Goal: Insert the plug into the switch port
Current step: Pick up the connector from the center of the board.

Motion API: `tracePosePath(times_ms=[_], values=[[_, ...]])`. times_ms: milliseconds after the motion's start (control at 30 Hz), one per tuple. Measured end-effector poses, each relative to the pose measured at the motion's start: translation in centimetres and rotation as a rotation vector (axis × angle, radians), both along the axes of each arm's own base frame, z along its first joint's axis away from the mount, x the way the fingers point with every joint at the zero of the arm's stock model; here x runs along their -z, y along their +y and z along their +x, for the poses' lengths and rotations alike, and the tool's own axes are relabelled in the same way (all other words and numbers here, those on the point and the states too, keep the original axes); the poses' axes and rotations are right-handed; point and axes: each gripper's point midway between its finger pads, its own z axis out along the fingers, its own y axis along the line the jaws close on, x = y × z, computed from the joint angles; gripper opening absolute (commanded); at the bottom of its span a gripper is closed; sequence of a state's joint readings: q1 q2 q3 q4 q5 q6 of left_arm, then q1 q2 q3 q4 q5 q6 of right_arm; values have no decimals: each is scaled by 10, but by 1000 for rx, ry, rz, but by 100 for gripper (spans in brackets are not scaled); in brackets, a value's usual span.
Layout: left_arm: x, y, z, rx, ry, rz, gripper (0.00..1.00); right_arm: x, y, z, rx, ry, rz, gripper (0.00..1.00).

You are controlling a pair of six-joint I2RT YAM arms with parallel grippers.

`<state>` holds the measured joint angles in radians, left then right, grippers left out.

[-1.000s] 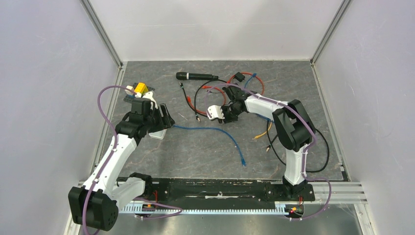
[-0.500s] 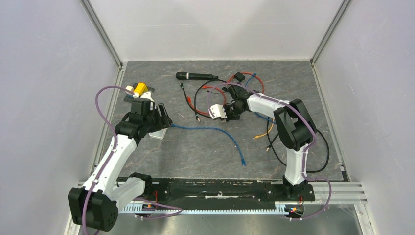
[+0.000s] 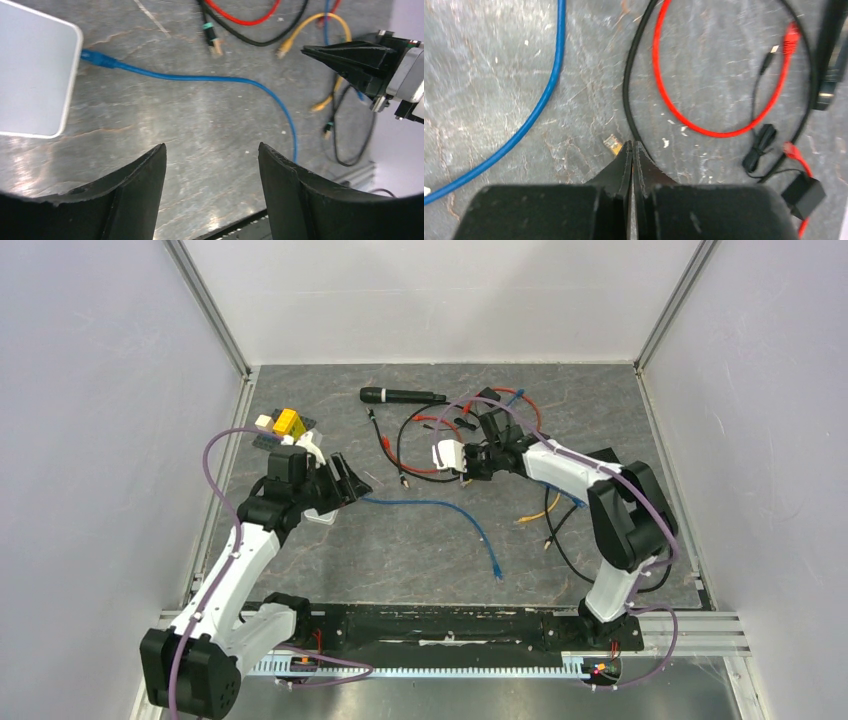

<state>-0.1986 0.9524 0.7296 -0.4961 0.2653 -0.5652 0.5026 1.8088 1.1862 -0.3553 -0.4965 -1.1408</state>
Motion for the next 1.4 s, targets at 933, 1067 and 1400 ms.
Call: tracePosePath(times_ms=[933,1067,1400], values=[[4,17,-16,-1,5,101,73,30,-65,54,64,37,-108,45],[5,20,-15,-10,4,112,73,39,-73,62,82,65,-127,45],[6,22,-15,-16,2,126,73,41,-85,69,125,87,-144,44]])
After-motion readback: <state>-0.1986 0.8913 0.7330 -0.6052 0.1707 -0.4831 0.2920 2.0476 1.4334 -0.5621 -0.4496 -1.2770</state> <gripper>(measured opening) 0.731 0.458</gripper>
